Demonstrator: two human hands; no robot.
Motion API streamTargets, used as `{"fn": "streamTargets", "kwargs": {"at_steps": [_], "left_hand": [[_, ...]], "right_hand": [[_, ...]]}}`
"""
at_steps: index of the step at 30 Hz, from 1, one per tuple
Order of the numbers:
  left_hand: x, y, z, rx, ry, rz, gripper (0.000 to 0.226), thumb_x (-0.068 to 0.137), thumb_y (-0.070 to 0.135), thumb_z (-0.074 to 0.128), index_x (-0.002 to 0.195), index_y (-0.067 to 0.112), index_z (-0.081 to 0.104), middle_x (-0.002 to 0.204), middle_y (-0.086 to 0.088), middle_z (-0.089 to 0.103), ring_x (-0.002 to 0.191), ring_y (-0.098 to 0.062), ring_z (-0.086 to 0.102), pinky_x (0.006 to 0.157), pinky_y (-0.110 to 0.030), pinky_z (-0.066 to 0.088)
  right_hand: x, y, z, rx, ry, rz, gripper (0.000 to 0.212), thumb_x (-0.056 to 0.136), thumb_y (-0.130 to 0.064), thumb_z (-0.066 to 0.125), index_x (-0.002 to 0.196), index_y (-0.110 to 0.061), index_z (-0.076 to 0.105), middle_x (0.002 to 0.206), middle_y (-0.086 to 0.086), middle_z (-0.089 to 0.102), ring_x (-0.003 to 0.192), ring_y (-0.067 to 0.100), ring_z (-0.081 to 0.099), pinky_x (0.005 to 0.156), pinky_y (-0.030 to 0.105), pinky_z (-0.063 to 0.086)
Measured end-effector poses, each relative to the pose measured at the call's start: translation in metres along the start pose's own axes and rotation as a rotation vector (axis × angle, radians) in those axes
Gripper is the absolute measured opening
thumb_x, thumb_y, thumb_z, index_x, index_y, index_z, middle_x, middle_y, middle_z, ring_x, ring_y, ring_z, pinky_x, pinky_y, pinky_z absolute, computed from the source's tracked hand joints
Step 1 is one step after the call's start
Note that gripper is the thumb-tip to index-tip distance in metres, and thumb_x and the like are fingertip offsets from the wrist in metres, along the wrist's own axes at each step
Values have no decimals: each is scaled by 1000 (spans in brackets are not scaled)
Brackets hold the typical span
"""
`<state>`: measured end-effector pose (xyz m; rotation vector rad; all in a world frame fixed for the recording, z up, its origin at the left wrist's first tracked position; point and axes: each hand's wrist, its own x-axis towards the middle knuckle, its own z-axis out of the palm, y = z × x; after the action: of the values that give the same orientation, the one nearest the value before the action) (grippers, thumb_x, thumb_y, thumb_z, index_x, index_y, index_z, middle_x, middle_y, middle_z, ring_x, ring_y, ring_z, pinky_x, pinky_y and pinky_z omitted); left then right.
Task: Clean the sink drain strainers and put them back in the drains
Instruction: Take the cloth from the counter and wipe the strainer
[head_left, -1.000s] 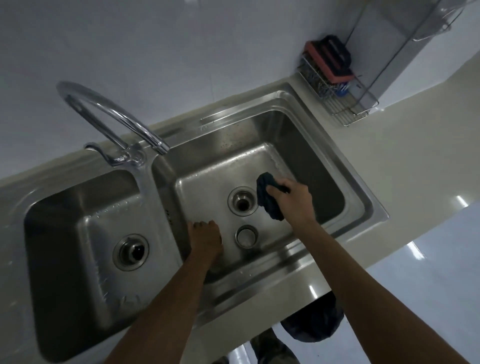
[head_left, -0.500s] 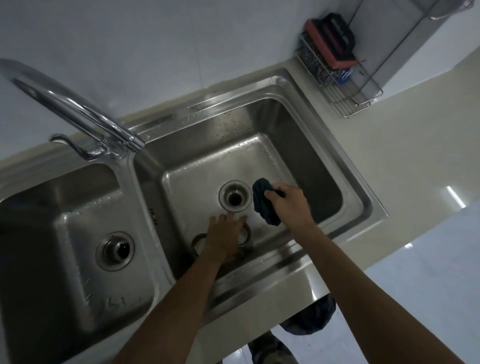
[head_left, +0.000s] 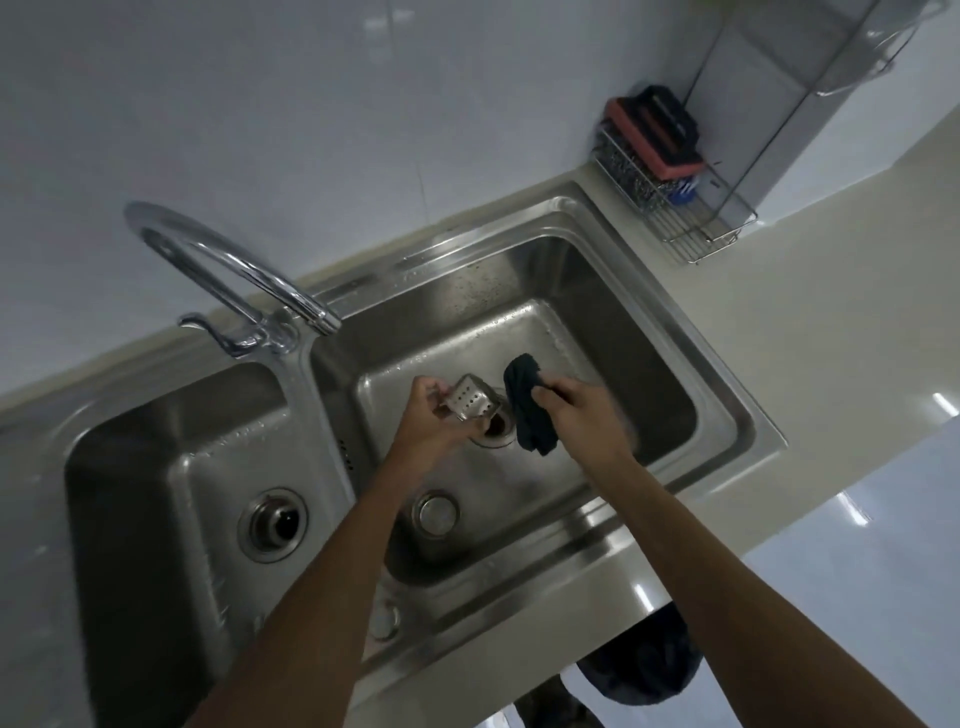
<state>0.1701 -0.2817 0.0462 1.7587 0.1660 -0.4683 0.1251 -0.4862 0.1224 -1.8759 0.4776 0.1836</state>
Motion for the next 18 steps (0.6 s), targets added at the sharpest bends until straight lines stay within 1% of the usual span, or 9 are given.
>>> {"fn": "streamTargets", "kwargs": {"at_steps": [2,3,6,8,9,11,13,15,18], "left_hand": [[-3,14,-8,53,7,66,66,58,22,96,102,28,48,111,1,64,100,-14,65,83,-27,55],[-4,20,-10,74,7,106,65,59,18,96,105,29,50,111,3,64,100,-10,64,85,-24,53],[-11,38,-13,100,-20,210,59,62,9,94,107,33,63,99,17,74,89,8,67,75,-10,49],[-18,48,-16,128,-21,265,52,62,15,93,101,36,66,94,24,74,84,9,68,71,-8,48],[-22,52,-18,151,-18,295,53,61,19,93,102,37,66,95,24,74,86,8,68,72,-8,48],[-31,60,-21,207,-22,358,63,56,28,96,111,39,65,103,22,72,96,3,68,79,-10,50],[-36,65,-24,242,-19,406,73,54,33,97,119,39,63,109,22,71,103,1,67,84,-11,50],[-37,71,-25,227,8,386,69,58,28,96,118,38,64,104,23,72,98,3,68,82,-10,50],[-39,75,-21,255,88,340,45,76,22,82,116,33,66,87,22,72,85,5,69,70,-6,47]], "right_hand": [[-8,-13,12,-99,-24,-145,26,99,-23,58,123,-23,70,108,-12,71,97,1,66,79,8,47],[-13,-19,19,-165,-36,-218,29,101,-24,57,128,-21,66,115,-8,70,102,4,66,84,9,48],[-26,-32,42,-314,-73,-452,37,106,-23,49,141,-15,56,139,7,61,128,19,56,108,34,44],[-24,-41,50,-343,-54,-543,38,108,-22,43,144,-15,53,145,9,56,136,21,49,113,36,39],[-19,-47,51,-321,-27,-526,37,108,-21,41,142,-14,55,141,10,59,132,23,53,110,36,41],[-3,-56,48,-254,7,-356,35,109,-20,37,132,-9,61,122,14,68,114,29,63,99,39,47],[3,-57,43,-185,2,-223,36,109,-21,35,125,-6,63,114,17,70,107,33,65,95,42,48],[-10,-52,47,-173,5,-269,37,109,-22,37,134,-9,60,127,14,67,119,28,62,102,37,46],[-34,-44,60,-312,-22,-510,41,109,-22,38,147,-12,49,153,7,48,145,19,38,119,31,32]]}}
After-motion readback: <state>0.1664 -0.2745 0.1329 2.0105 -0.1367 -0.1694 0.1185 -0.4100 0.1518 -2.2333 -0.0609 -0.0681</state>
